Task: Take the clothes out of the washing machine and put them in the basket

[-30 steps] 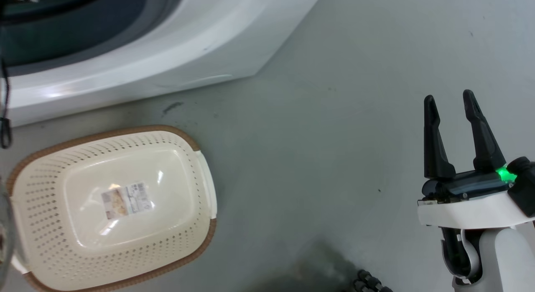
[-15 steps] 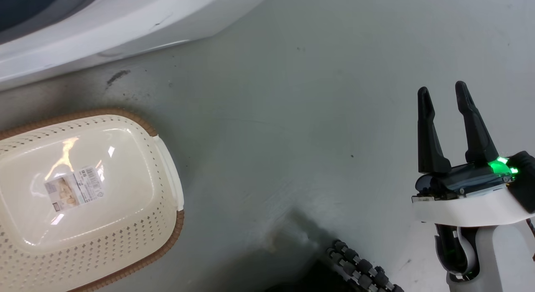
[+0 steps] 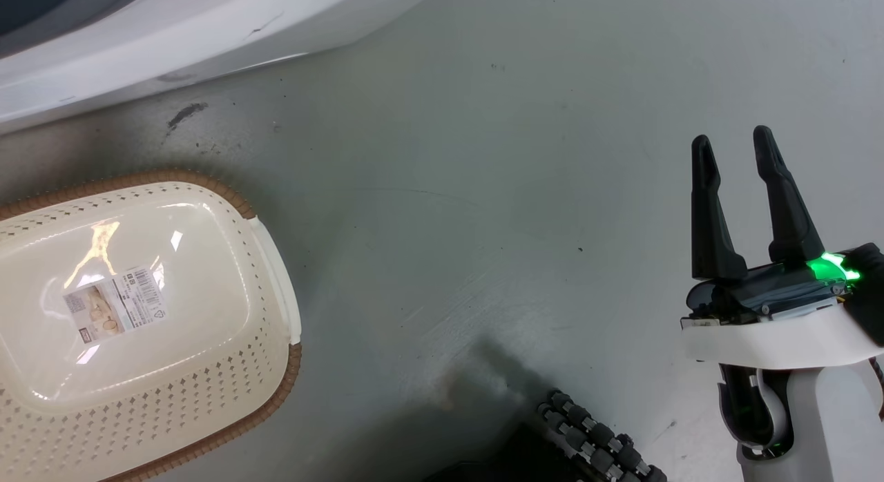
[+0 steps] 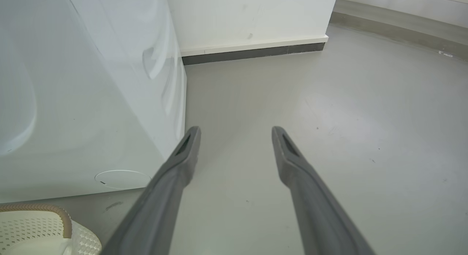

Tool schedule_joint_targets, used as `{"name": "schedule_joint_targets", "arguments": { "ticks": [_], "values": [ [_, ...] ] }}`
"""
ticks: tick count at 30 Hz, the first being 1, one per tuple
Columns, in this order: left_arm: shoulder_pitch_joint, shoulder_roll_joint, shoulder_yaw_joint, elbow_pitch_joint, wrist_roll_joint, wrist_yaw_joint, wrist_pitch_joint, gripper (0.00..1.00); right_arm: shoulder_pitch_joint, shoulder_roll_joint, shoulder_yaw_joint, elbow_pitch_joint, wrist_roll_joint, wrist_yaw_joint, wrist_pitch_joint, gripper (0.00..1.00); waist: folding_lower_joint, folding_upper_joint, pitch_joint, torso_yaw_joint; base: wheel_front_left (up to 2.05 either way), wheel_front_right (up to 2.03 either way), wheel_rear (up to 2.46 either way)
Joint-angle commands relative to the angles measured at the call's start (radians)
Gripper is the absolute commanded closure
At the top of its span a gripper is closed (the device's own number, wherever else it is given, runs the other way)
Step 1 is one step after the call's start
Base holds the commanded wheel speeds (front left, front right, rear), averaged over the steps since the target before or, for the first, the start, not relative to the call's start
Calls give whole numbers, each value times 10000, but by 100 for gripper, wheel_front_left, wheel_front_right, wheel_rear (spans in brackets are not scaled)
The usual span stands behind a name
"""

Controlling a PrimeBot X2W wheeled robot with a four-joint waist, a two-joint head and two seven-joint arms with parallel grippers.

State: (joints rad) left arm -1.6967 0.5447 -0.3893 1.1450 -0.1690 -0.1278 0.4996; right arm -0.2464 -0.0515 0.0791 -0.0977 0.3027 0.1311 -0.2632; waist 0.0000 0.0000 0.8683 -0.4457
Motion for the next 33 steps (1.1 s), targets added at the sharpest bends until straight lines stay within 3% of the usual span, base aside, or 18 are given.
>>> {"name": "schedule_joint_targets", "arguments": {
  "ticks": [1,6,19,33],
  "values": [
    [487,-61,-143,66,-95,-28,114,100,-138,23,-27,-17,26,-7,-25,0,0,0,-20,-1,0,0,0],
    [790,34,-284,-455,-372,-27,-652,100,-146,23,-114,29,-80,-7,-25,0,0,0,-211,96,0,0,0],
    [2385,-544,-65,-814,-1122,0,-3614,100,-85,17,-450,182,-910,-7,-25,0,0,0,-1700,1177,0,0,0],
    [4806,-1721,-184,-745,-1702,-8,-6925,100,523,15,-692,582,-1634,-7,-24,0,0,0,-3522,2167,0,0,0]
  ]
}}
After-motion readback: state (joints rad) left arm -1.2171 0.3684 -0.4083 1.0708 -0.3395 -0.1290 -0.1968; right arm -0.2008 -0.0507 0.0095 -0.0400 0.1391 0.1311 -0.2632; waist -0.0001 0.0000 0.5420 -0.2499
